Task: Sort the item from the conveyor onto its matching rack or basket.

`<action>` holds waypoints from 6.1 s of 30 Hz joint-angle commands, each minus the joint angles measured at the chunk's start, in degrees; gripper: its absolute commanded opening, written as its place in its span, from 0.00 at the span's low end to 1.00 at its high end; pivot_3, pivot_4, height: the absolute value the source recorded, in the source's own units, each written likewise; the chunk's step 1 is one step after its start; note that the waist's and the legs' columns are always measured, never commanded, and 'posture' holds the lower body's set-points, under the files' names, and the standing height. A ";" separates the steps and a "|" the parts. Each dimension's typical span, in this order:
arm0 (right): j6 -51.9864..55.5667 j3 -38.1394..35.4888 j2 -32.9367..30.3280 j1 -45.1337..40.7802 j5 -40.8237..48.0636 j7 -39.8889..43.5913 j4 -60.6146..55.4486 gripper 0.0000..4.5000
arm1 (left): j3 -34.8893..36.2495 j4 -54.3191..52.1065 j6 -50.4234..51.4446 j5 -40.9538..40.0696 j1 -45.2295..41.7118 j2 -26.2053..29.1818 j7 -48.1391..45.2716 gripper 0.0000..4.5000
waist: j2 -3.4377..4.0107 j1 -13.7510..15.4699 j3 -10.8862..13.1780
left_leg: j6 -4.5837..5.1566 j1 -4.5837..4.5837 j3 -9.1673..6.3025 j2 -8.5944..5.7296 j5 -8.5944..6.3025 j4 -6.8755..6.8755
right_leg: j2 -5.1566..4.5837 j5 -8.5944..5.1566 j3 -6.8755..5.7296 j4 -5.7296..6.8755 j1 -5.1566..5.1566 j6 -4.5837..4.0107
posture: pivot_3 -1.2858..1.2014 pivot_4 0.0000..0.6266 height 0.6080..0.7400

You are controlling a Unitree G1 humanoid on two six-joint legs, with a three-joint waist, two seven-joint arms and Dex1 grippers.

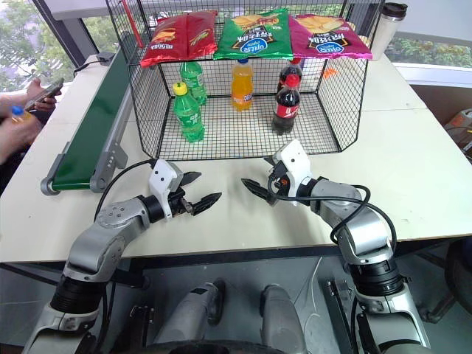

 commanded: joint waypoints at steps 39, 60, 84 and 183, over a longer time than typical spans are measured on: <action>-0.66 -0.61 -0.81 -0.92 1.13 1.14 -2.62 1.00 | 1.40 -1.83 -1.54 -0.81 -0.15 -0.41 1.09 1.00 | 0.00 0.01 0.00 | 0.00 0.00 0.00 0.00 0.00 0.00 | 0.00 0.00 0.00 -0.01 0.00 0.01 | 0.52 0.24 0.99; -1.71 -0.50 -0.40 -1.96 0.17 1.31 -1.47 1.00 | 0.80 -0.94 -2.88 0.15 -0.89 -1.00 2.51 1.00 | 0.00 0.02 0.00 | 0.00 -0.01 -0.01 0.00 0.00 0.00 | 0.00 0.00 -0.01 -0.01 0.00 0.01 | 0.52 0.24 0.99; 4.03 -1.76 -2.71 -5.03 9.69 8.15 -8.58 1.00 | 24.57 -16.82 11.87 -13.42 4.26 2.37 11.56 1.00 | 0.01 -0.17 0.00 | 0.01 -0.03 -0.05 0.03 -0.02 -0.03 | 0.02 -0.02 -0.03 0.00 -0.05 0.03 | 0.52 0.24 0.99; -0.03 4.05 1.97 -14.14 7.98 8.72 1.35 1.00 | -6.34 10.20 -11.36 -1.10 -13.16 2.32 -17.49 0.67 | -0.08 -0.04 0.01 | 0.25 -0.18 -0.02 -0.01 -0.04 -0.08 | 0.00 0.18 -0.10 -0.44 -0.01 -0.11 | 0.52 0.24 0.99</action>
